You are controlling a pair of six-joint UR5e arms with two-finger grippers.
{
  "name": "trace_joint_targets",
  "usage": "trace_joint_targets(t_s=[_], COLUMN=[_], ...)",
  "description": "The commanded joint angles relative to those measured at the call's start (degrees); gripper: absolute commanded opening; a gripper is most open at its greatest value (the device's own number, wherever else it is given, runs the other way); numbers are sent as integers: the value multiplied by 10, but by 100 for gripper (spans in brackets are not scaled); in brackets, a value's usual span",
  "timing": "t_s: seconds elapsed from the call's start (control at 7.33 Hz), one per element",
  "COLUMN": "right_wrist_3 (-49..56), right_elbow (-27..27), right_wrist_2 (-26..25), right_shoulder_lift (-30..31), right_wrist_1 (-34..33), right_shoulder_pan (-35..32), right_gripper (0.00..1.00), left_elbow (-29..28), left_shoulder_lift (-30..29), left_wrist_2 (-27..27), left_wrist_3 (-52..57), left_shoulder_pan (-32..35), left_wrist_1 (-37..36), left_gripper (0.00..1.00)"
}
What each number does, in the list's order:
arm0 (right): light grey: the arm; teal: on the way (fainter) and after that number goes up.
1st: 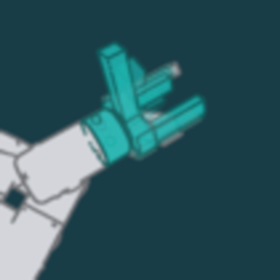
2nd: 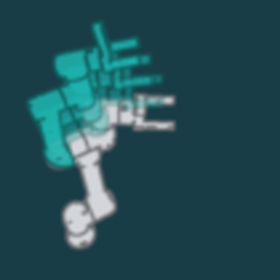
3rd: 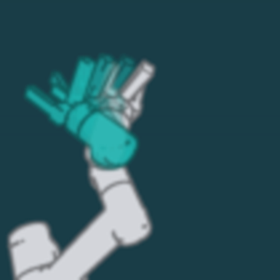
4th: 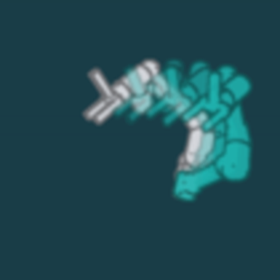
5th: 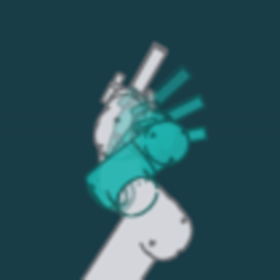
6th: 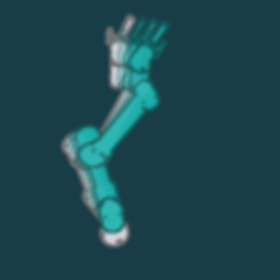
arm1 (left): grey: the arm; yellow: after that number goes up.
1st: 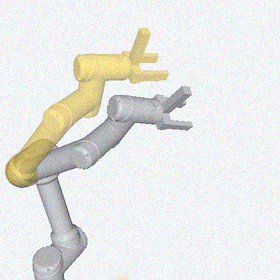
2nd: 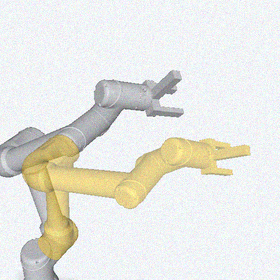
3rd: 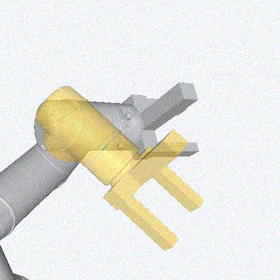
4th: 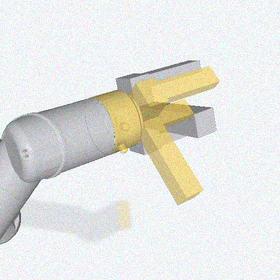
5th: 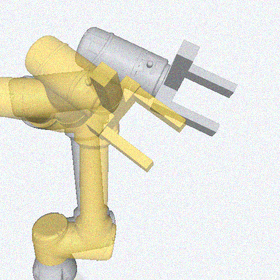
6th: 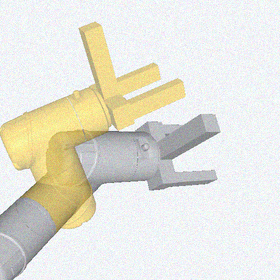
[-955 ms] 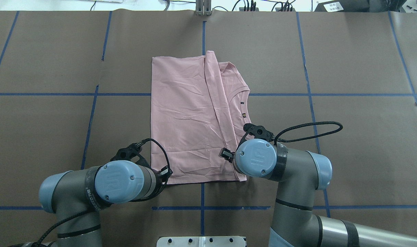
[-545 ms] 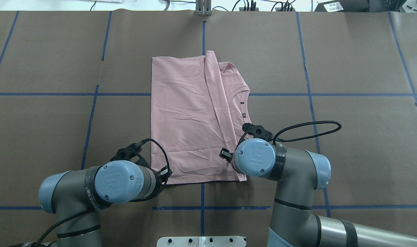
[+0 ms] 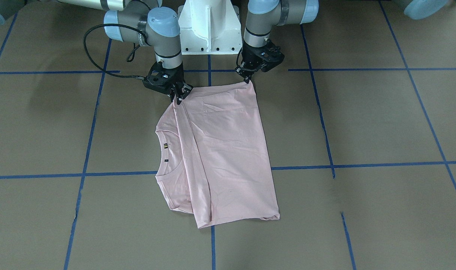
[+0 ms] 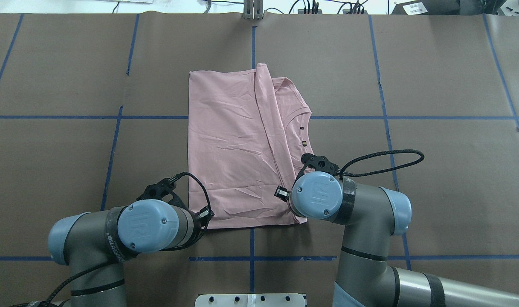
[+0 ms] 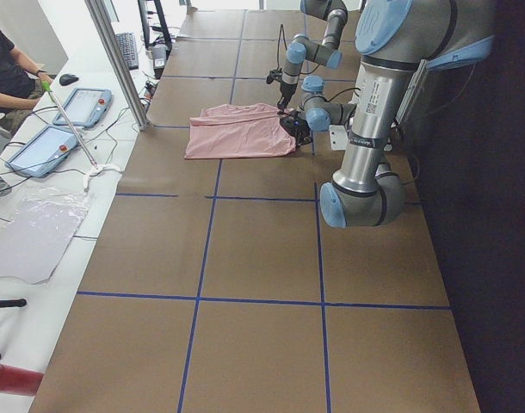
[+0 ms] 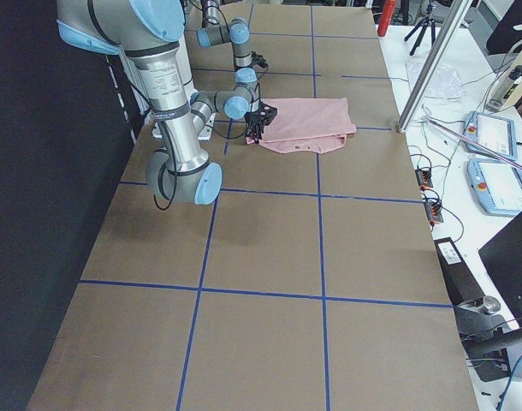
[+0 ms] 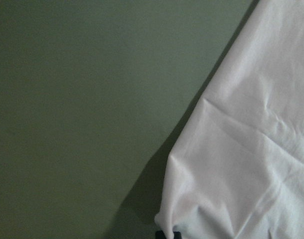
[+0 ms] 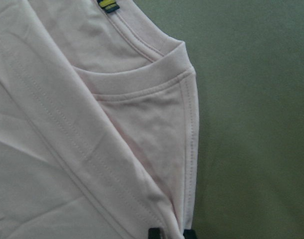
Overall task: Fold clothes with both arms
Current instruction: 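Grasp the near edge of the shirt with both grippers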
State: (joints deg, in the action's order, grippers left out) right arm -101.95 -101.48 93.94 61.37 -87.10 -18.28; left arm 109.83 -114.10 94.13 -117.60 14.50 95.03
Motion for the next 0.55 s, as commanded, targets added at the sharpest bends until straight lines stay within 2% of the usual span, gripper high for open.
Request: trace_joint_targets(t_s=[0.0,0.41], right_wrist_3=[7,6], right_elbow=[-4,-43], right_wrist_2=[1,4], right_shoulder_lift=[-1,0], right_wrist_1=[0,-1], right_shoulder_pan=[-2,-3], right_gripper=[0,0], left_elbow=[-1,6], left_shoulder_lift=[0,1], left_wrist_2=[0,0], left_wrist_3=[0,1], left_shoulder_pan=[0,0], left_wrist_1=[1,0], left_gripper=[0,0])
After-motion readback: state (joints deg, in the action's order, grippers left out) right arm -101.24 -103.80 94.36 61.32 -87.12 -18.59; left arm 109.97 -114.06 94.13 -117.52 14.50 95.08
